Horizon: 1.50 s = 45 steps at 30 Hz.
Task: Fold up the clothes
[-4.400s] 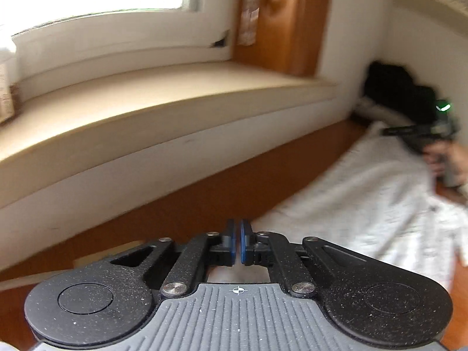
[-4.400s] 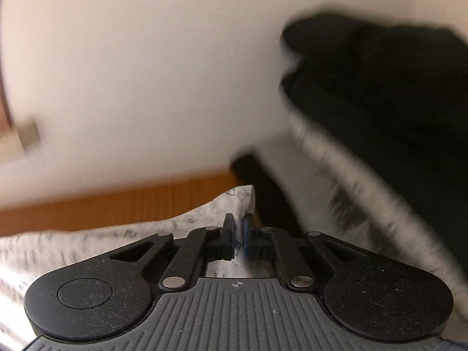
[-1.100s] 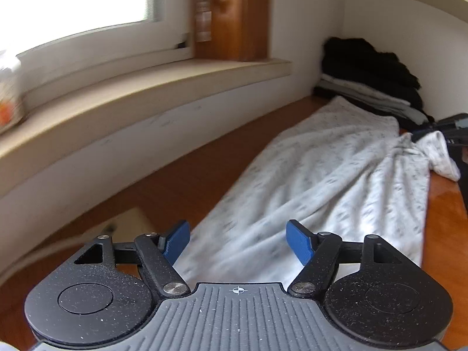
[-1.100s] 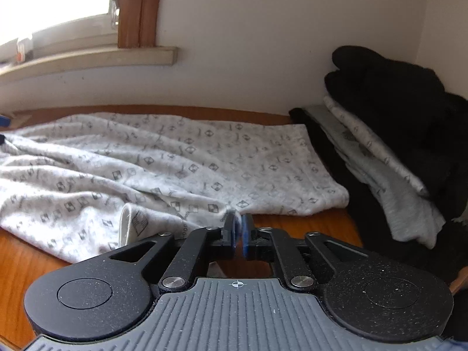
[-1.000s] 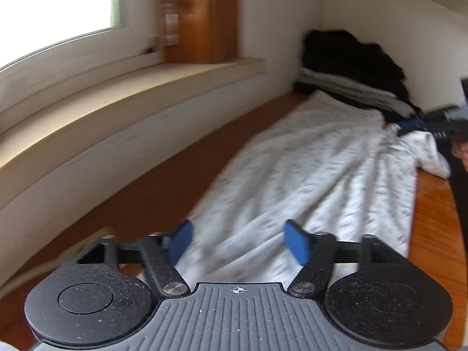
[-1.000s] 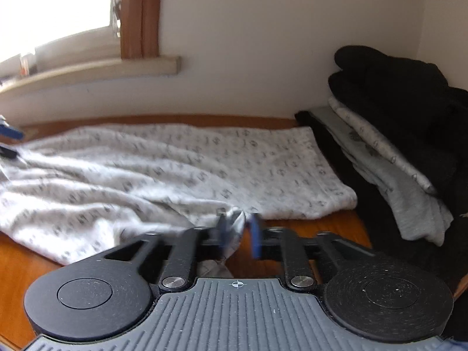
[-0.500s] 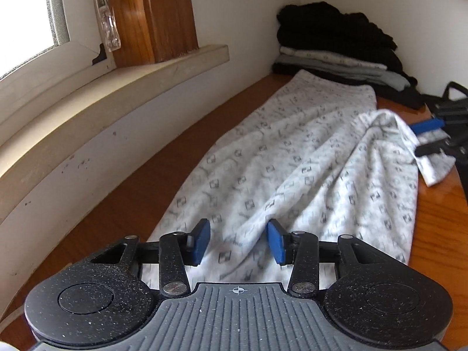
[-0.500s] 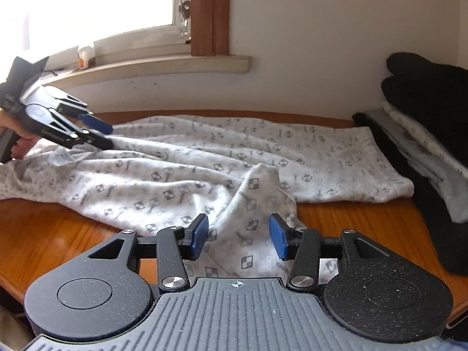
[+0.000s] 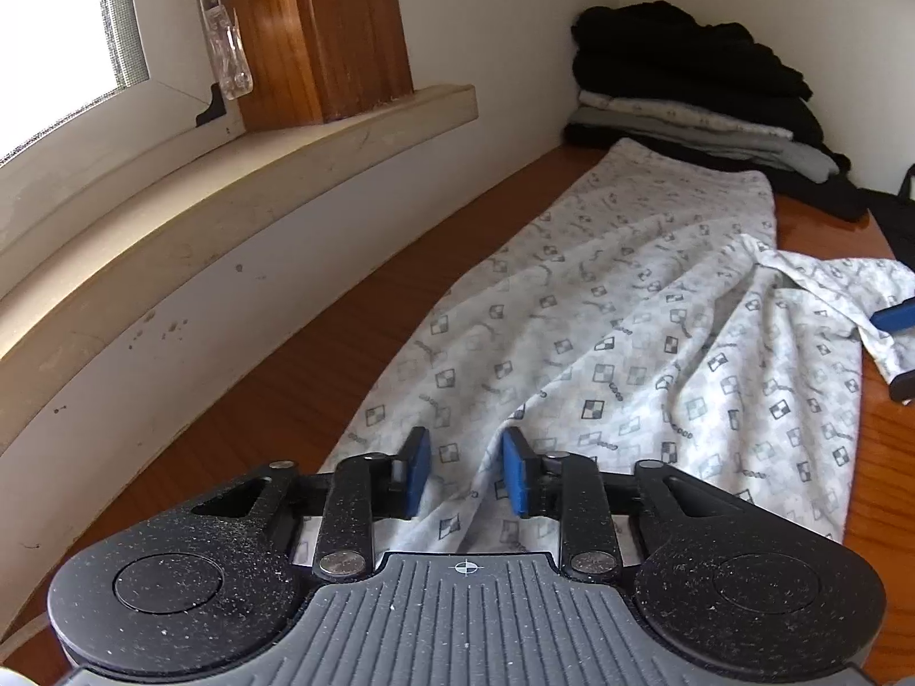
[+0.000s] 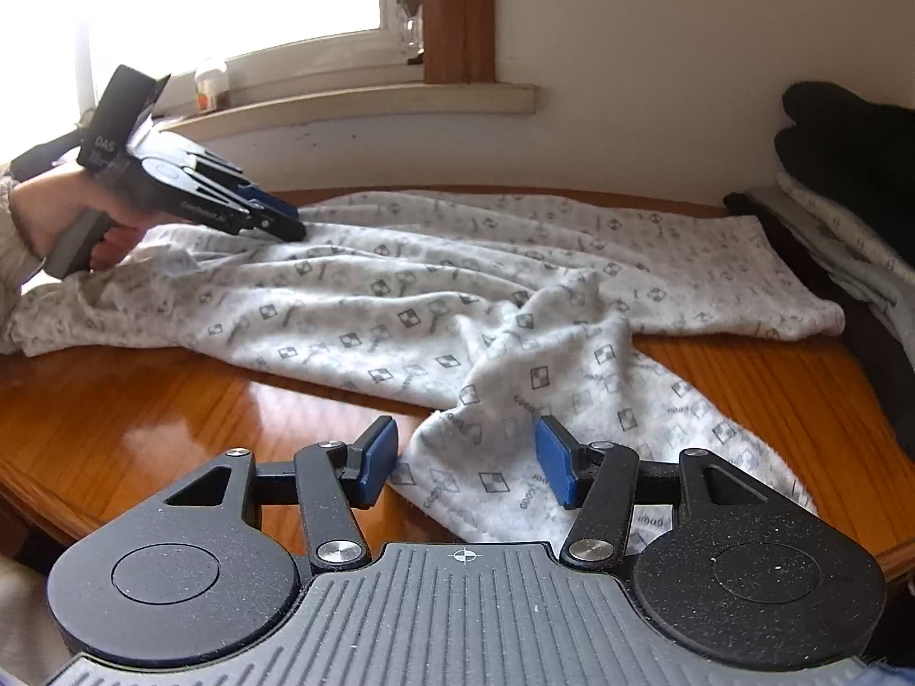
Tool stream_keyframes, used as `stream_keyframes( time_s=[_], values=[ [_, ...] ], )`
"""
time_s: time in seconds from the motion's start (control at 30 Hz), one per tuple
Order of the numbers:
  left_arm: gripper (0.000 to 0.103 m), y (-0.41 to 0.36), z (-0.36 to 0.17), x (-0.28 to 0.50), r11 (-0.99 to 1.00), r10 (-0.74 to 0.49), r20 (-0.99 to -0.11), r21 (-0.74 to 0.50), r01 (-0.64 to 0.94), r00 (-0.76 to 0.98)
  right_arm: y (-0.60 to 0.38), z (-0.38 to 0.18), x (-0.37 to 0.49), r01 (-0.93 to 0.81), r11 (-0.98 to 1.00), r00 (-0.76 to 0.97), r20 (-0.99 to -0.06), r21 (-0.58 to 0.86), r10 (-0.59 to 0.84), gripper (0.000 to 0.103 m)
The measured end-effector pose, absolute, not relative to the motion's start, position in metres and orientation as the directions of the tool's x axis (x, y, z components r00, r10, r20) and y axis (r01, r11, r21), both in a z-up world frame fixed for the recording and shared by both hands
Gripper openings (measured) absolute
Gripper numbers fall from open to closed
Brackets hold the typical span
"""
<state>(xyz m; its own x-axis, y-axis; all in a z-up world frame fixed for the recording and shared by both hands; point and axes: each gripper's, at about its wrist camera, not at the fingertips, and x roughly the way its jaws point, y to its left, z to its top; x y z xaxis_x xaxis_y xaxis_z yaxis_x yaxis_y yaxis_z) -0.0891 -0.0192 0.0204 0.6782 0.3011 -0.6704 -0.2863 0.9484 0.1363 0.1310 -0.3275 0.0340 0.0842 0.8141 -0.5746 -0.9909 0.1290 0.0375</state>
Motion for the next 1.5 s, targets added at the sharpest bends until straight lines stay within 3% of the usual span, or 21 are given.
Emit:
stream_keyframes(
  time_s=[0.07,0.1,0.13,0.17,0.23,0.53,0.8,1.07,1.3,1.37,1.43,1.5],
  values=[
    [0.014,-0.019,0.019,-0.089,0.95,0.297,-0.671,0.131,-0.285,0.679,-0.33,0.034,0.133,-0.99,0.136,0.091,-0.575,0.035,0.813,0.051],
    [0.011,-0.018,0.019,-0.089,0.95,0.294,-0.672,0.128,-0.284,0.68,-0.331,0.034,0.134,-0.99,0.134,0.091,-0.574,0.034,0.814,0.041],
    [0.002,-0.018,0.019,-0.089,0.954,0.281,-0.675,0.116,-0.278,0.683,-0.333,0.035,0.135,-0.99,0.137,0.096,-0.575,0.028,0.813,0.019],
    [0.001,-0.018,0.02,-0.09,0.954,0.279,-0.671,0.112,-0.278,0.687,-0.335,0.036,0.136,-0.99,0.141,0.103,-0.576,0.022,0.811,0.012],
    [0.001,-0.018,0.021,-0.092,0.954,0.277,-0.663,0.106,-0.279,0.696,-0.339,0.042,0.141,-0.989,0.148,0.129,-0.558,-0.012,0.82,0.01],
    [0.0,-0.025,0.057,-0.112,0.946,0.314,-0.544,0.106,-0.308,0.778,-0.337,0.113,0.213,-0.926,0.337,0.377,-0.403,-0.167,0.834,0.009],
    [0.0,-0.017,0.082,-0.127,0.938,0.335,-0.472,0.081,-0.338,0.816,-0.302,0.155,0.258,-0.888,0.395,0.455,-0.335,-0.233,0.825,0.009],
    [0.0,0.025,0.065,-0.109,0.922,0.35,-0.515,0.041,-0.386,0.783,-0.214,0.15,0.294,-0.887,0.381,0.457,-0.394,-0.26,0.797,0.009],
    [0.0,0.055,0.025,-0.098,0.907,0.33,-0.583,-0.021,-0.42,0.743,-0.138,0.104,0.317,-0.896,0.37,0.444,-0.482,-0.245,0.756,0.01],
    [0.0,0.056,0.019,-0.096,0.911,0.312,-0.601,-0.03,-0.411,0.736,-0.129,0.088,0.328,-0.907,0.363,0.418,-0.551,-0.213,0.723,0.016],
    [0.001,0.056,0.015,-0.094,0.915,0.308,-0.612,-0.021,-0.404,0.729,-0.129,0.074,0.341,-0.911,0.37,0.401,-0.596,-0.18,0.696,0.035],
    [0.001,0.055,0.014,-0.093,0.915,0.31,-0.609,-0.016,-0.402,0.73,-0.143,0.07,0.354,-0.905,0.406,0.398,-0.592,-0.128,0.7,0.038]
  ],
)
